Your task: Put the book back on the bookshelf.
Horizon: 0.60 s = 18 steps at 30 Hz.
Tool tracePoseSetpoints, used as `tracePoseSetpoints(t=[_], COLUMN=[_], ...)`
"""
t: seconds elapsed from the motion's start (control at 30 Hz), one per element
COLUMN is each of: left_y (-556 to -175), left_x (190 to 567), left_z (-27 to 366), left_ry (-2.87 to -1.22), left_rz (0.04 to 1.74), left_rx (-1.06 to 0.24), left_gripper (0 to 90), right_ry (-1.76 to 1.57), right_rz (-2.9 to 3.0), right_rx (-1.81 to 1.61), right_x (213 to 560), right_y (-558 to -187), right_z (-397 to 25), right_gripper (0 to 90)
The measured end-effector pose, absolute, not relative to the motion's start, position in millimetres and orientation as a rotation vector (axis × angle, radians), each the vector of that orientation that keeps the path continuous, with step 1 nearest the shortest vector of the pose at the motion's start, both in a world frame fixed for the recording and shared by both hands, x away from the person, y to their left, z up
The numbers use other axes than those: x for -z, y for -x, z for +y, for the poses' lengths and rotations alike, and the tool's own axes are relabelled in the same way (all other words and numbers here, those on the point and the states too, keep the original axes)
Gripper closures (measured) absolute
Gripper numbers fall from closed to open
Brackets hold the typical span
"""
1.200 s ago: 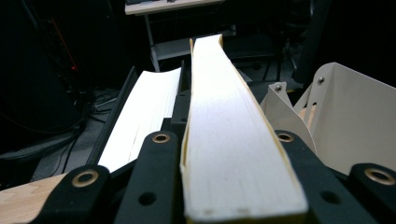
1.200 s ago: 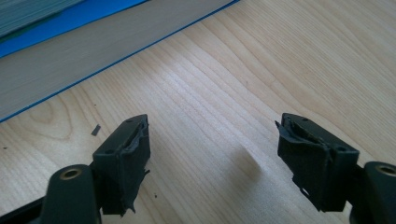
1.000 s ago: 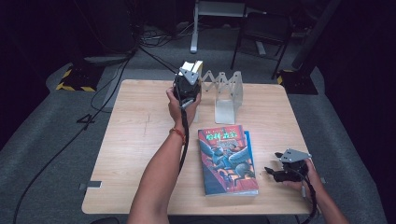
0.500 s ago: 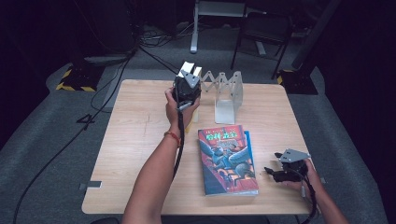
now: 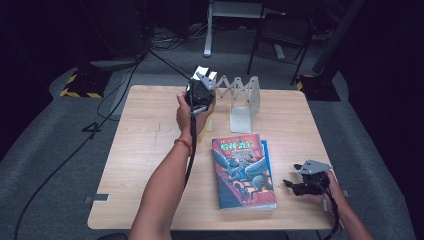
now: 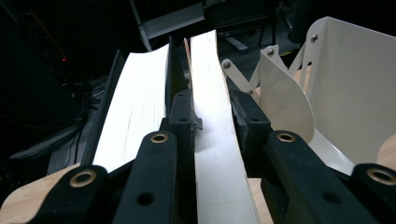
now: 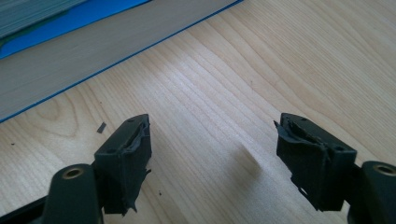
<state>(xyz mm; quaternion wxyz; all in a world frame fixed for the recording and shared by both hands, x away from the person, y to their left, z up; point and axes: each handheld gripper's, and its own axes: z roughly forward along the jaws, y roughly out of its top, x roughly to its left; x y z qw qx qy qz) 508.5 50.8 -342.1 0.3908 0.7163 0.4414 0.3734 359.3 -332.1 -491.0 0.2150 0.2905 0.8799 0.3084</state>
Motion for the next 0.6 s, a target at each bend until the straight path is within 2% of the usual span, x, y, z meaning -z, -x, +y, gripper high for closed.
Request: tracePoseSetpoints(t=[0.6], left_y=[-535.8], left_x=[333.0], left_z=[38.4], left_ry=[-1.760], left_rz=[1.161], left_rx=[-1.018], left_gripper=[72.6], right_ry=[-0.807], right_rz=[2.434], right_rx=[-0.862], right_x=[490.2], right_y=[-359.6], right_z=[-335.3], right_gripper=[26.7])
